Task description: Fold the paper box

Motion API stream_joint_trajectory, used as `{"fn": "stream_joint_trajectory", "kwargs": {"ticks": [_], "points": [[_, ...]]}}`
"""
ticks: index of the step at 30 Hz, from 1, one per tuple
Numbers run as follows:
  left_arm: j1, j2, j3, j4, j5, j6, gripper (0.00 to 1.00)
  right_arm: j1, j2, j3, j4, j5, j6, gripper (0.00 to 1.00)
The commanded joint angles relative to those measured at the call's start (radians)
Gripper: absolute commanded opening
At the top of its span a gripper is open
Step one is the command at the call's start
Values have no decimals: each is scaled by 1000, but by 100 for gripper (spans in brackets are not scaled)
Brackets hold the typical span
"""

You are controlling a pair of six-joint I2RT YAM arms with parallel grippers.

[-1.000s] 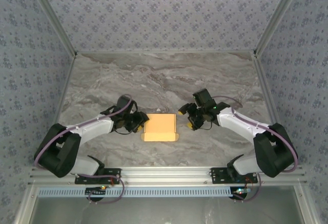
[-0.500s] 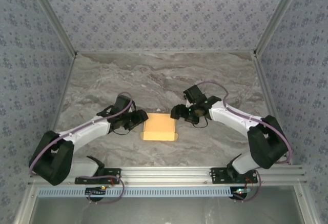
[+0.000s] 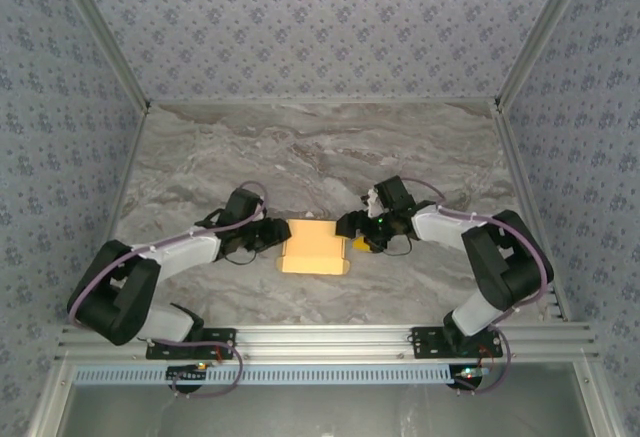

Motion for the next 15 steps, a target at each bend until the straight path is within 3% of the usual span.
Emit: {"fn": "stream_joint_trajectory", "kwargs": {"ticks": [1, 11, 15], "points": [[48, 58, -65, 88, 83, -3, 31, -10, 32, -15, 97, -100, 28, 74], [113, 154, -94, 131, 118, -28, 31, -32, 68, -43, 177, -154, 95, 80], [145, 159, -114, 130, 95, -48, 26, -25, 71, -44, 222, -164, 131, 82]]}}
